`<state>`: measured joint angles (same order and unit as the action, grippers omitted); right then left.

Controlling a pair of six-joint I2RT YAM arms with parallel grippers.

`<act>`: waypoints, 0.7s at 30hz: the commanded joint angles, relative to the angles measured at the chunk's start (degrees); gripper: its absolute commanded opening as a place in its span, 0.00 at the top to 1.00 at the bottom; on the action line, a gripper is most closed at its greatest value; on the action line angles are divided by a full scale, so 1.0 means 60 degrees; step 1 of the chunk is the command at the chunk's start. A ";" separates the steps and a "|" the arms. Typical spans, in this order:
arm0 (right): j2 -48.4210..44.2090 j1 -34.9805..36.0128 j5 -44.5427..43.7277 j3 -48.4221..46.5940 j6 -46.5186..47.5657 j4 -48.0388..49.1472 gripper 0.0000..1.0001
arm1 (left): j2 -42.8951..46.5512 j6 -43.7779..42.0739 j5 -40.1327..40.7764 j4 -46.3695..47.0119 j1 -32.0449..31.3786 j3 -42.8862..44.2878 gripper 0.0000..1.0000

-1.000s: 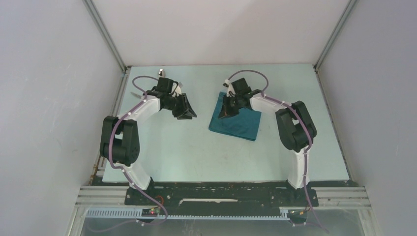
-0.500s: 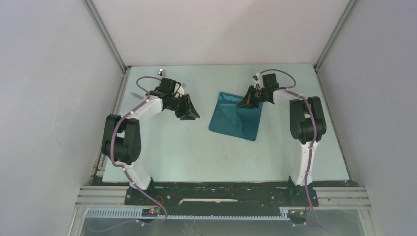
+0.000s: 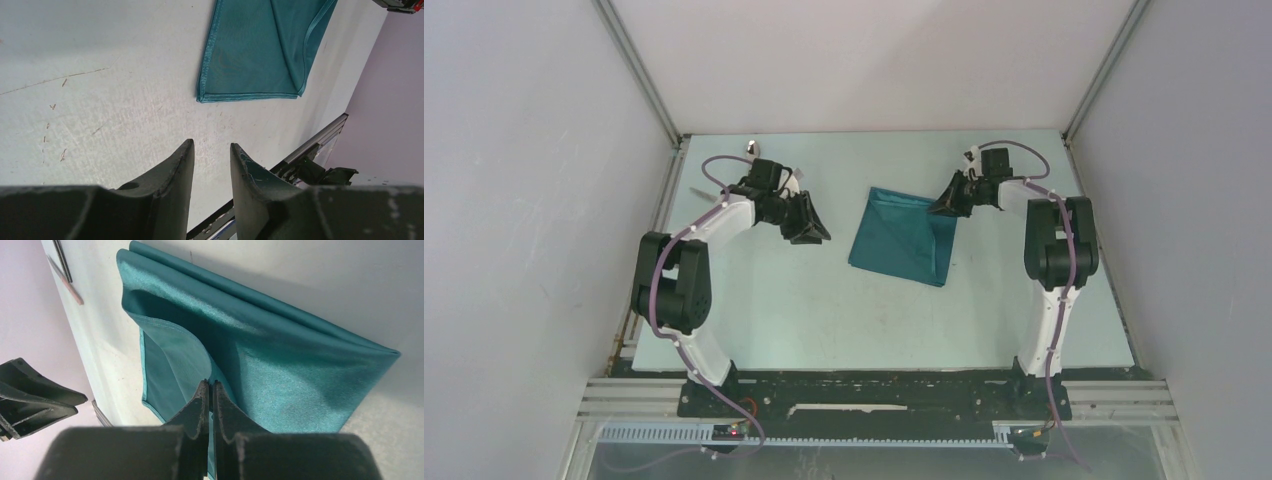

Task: Fold the napkin into a case and place the utensils inside
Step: Fold the top corner of the square-folded napkin at the center of the board.

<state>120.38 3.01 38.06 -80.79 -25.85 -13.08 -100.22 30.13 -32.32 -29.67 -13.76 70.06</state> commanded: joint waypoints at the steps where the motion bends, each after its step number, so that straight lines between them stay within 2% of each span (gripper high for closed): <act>1: -0.0123 -0.0175 -0.0321 -0.0289 0.0191 -0.0090 0.96 | -0.0025 0.0098 -0.0313 0.0184 -0.0036 -0.0076 0.61; 21: -0.0359 -0.0412 -0.1105 -0.0222 0.0432 -0.0046 0.93 | 0.0007 0.0089 -0.0378 0.0181 -0.0036 -0.0061 0.61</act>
<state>120.38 1.10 32.80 -80.84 -24.80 -14.15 -100.25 30.13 -33.26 -29.67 -13.76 70.06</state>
